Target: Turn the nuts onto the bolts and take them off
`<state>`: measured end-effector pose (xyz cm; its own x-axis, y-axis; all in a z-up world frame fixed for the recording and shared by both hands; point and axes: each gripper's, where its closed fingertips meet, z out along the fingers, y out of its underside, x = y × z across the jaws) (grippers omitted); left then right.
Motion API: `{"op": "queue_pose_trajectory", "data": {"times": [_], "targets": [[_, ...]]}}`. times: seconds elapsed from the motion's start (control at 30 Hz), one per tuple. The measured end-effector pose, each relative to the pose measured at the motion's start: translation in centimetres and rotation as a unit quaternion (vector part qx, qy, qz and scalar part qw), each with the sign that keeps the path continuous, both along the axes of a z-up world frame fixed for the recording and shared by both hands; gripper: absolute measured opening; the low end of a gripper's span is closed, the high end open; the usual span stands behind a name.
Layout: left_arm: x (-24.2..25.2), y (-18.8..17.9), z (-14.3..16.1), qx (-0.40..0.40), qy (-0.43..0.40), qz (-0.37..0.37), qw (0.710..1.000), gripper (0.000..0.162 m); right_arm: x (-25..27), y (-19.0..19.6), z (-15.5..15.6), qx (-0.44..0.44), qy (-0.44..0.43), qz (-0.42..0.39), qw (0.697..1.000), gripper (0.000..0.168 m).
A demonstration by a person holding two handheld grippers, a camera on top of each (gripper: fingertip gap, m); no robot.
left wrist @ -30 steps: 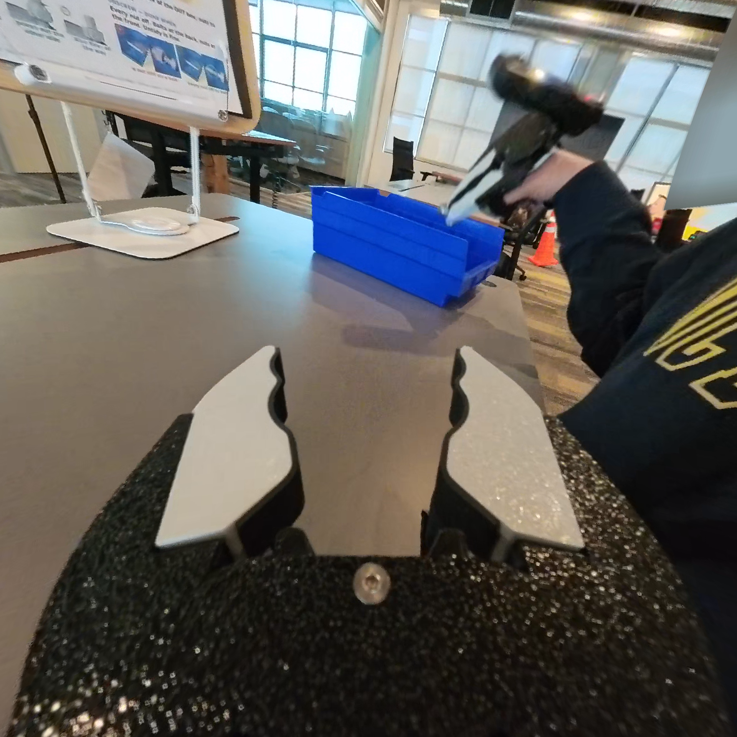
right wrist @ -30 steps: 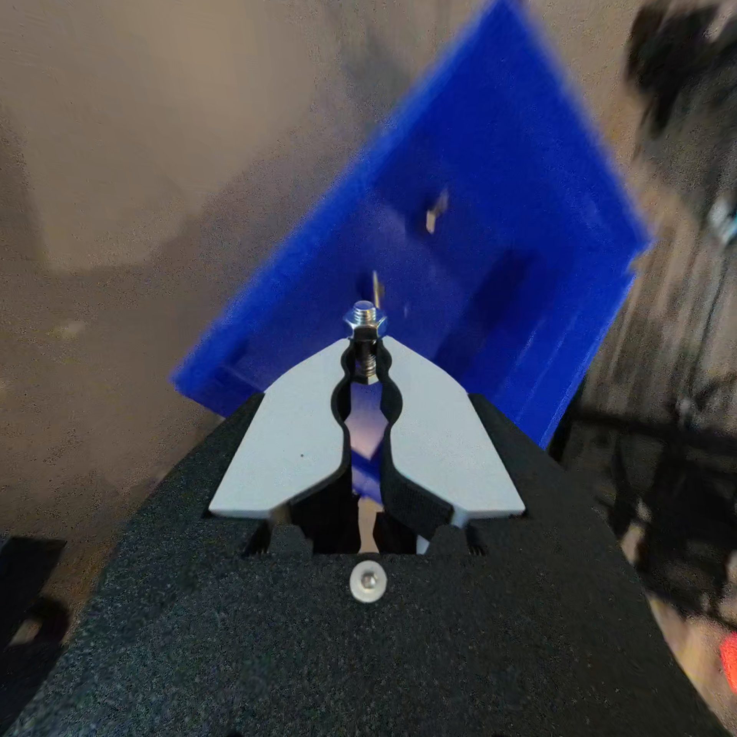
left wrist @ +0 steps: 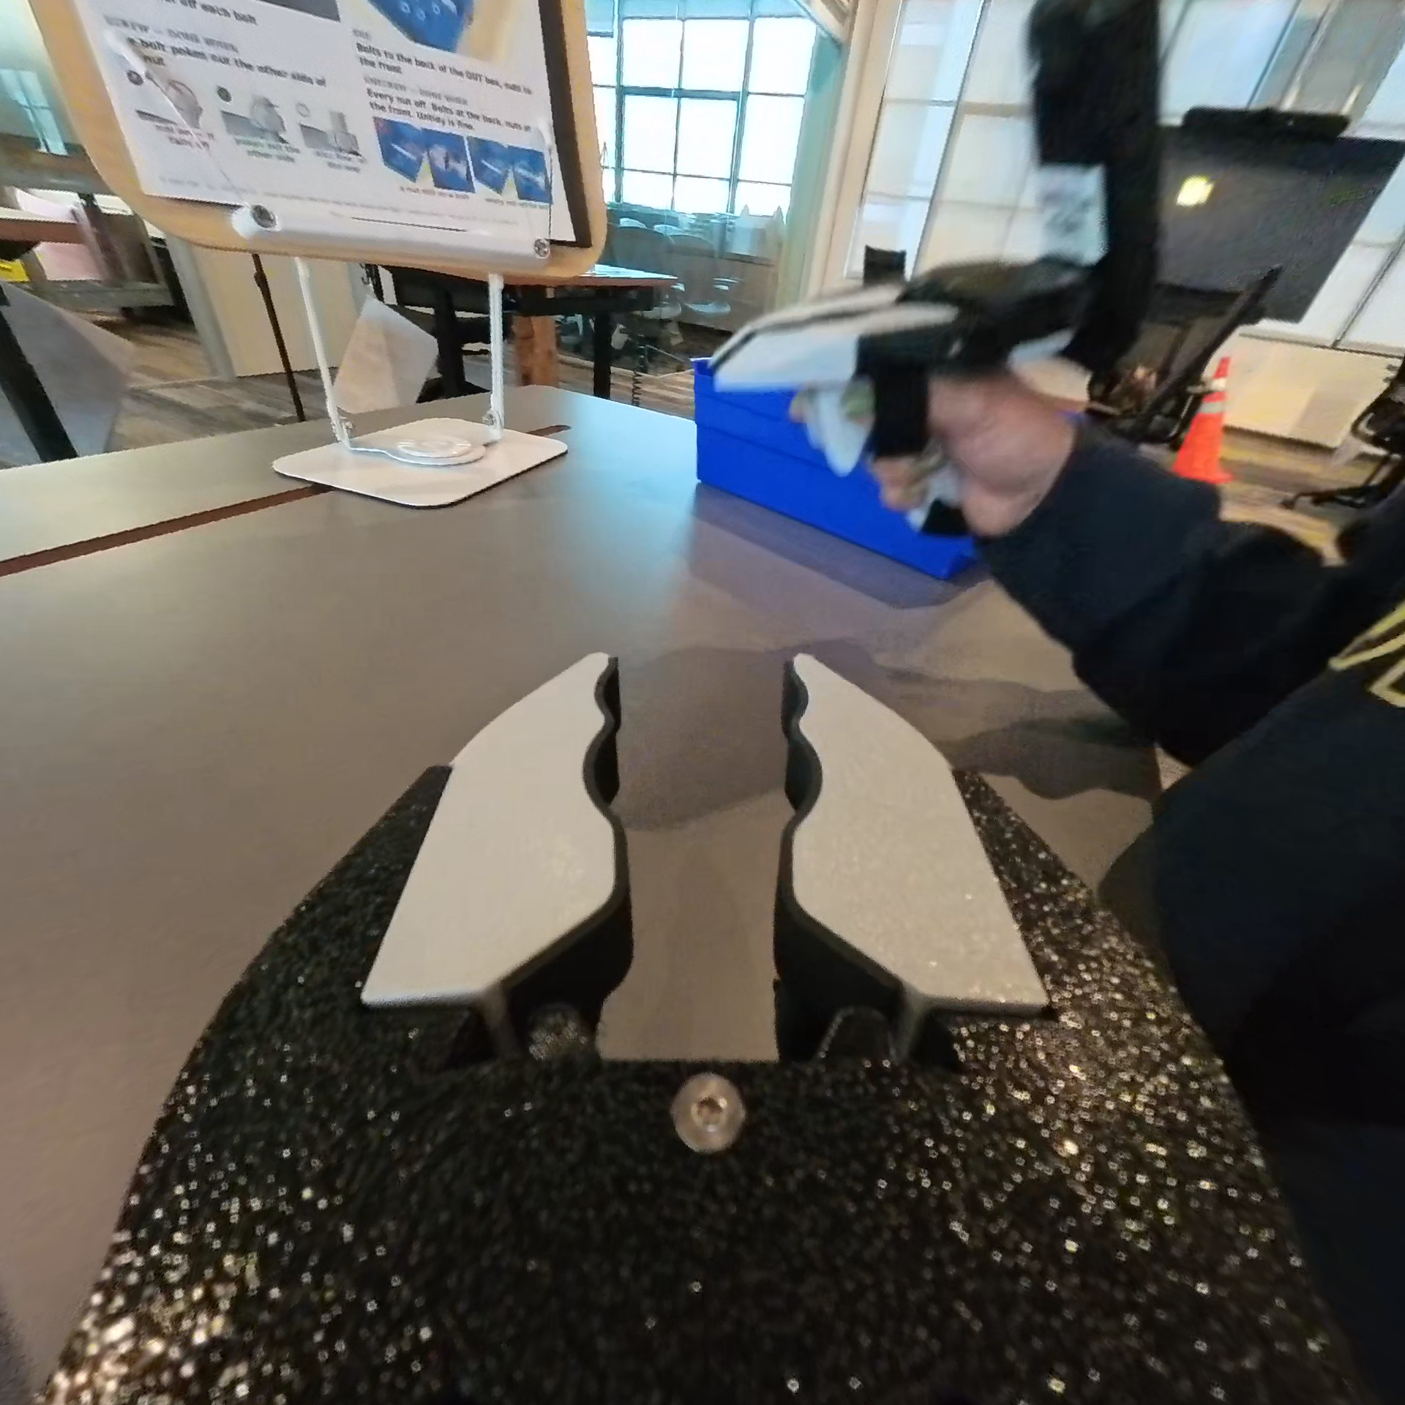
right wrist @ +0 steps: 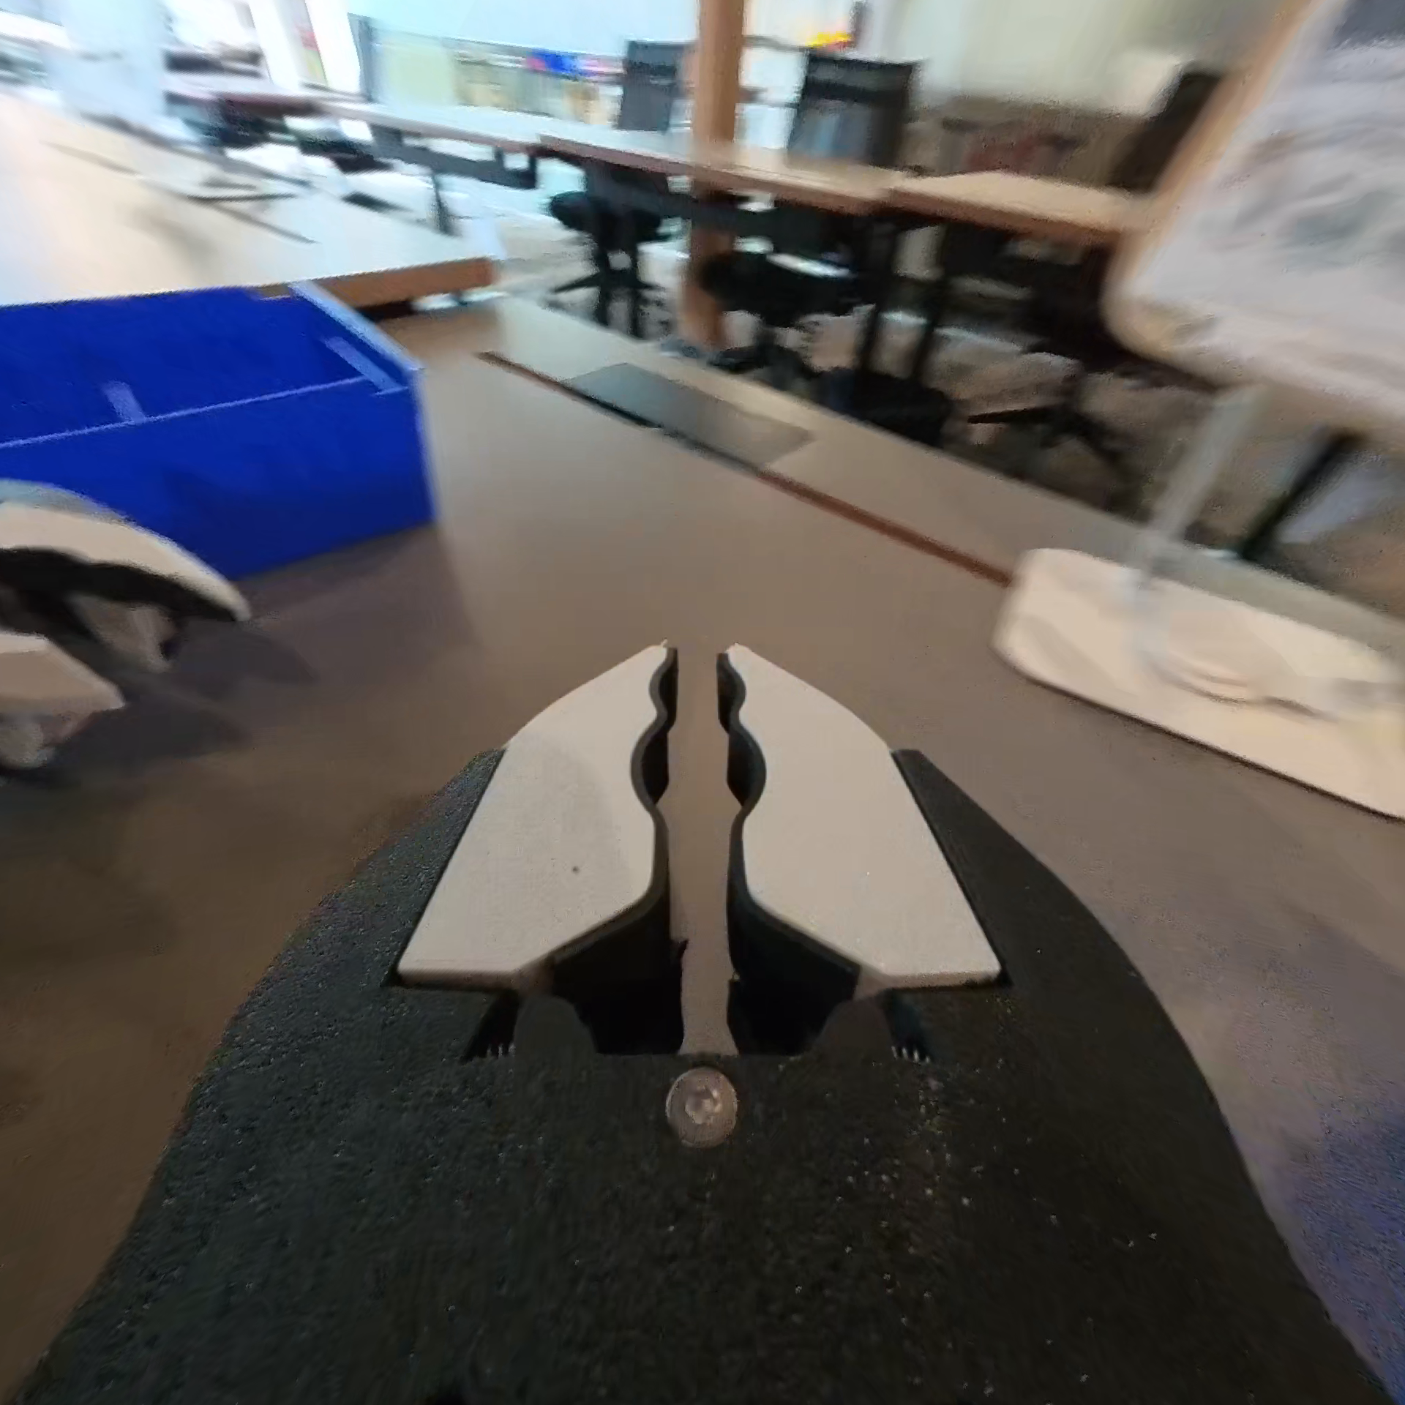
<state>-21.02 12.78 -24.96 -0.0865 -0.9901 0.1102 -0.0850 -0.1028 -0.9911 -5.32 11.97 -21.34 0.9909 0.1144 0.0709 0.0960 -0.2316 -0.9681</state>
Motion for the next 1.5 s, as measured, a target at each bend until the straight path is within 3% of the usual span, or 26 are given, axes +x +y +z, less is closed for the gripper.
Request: {"op": "queue_pose_trajectory", "data": {"times": [0.1, 0.2, 0.27, 0.37, 0.5, 0.6, 0.73, 0.9, 1.1, 1.33, 1.5], "targets": [[0.0, -0.1, 0.0, 0.003, -0.001, 0.002, 1.000, 0.040, -2.8, 2.6, -3.4, 0.011, 0.032, 0.036, 0.999, 0.010], [-0.1, -0.4, 0.3, 0.002, 0.007, -0.001, 1.000, 0.040, -4.6, 3.2, -4.3, 0.034, 0.065, 0.061, 0.995, 0.010], [-0.4, -1.2, 2.2, -0.002, 0.016, 0.001, 1.000, 0.038, -4.6, 3.0, -4.2, 0.050, 0.038, 0.063, 0.996, 0.010], [-1.8, 0.1, 6.0, 0.058, 0.038, 0.078, 0.995, 0.034, -3.7, 2.5, -3.5, 0.070, -0.019, 0.047, 0.996, 0.009], [-7.2, 4.9, 10.2, 0.087, 0.064, 0.208, 0.972, 0.034, -3.5, 1.8, -1.1, 0.101, -0.029, 0.045, 0.993, 0.010], [-13.4, 10.9, 11.6, 0.104, 0.094, 0.340, 0.930, 0.033, -3.5, 1.5, -0.6, 0.116, -0.025, 0.047, 0.992, 0.010], [-17.8, 18.9, 8.0, 0.076, 0.222, 0.403, 0.885, 0.033, -3.3, 1.6, -0.8, 0.112, -0.009, 0.045, 0.993, 0.010], [-17.5, 25.5, 1.3, 0.085, 0.396, 0.357, 0.842, 0.033, -3.0, 1.6, -1.0, 0.105, -0.001, 0.044, 0.993, 0.010], [-16.6, 27.6, -4.5, 0.093, 0.527, 0.240, 0.810, 0.032, -2.9, 1.5, -1.3, 0.101, 0.002, 0.045, 0.994, 0.010], [-18.6, 27.5, -7.2, 0.248, 0.626, 0.008, 0.739, 0.041, -2.8, 1.6, -1.7, 0.090, 0.005, 0.044, 0.995, 0.010], [-20.4, 28.3, -7.4, 0.340, 0.673, -0.101, 0.650, 0.047, -2.9, 1.8, -2.4, 0.075, -0.004, 0.043, 0.996, 0.010]]}}
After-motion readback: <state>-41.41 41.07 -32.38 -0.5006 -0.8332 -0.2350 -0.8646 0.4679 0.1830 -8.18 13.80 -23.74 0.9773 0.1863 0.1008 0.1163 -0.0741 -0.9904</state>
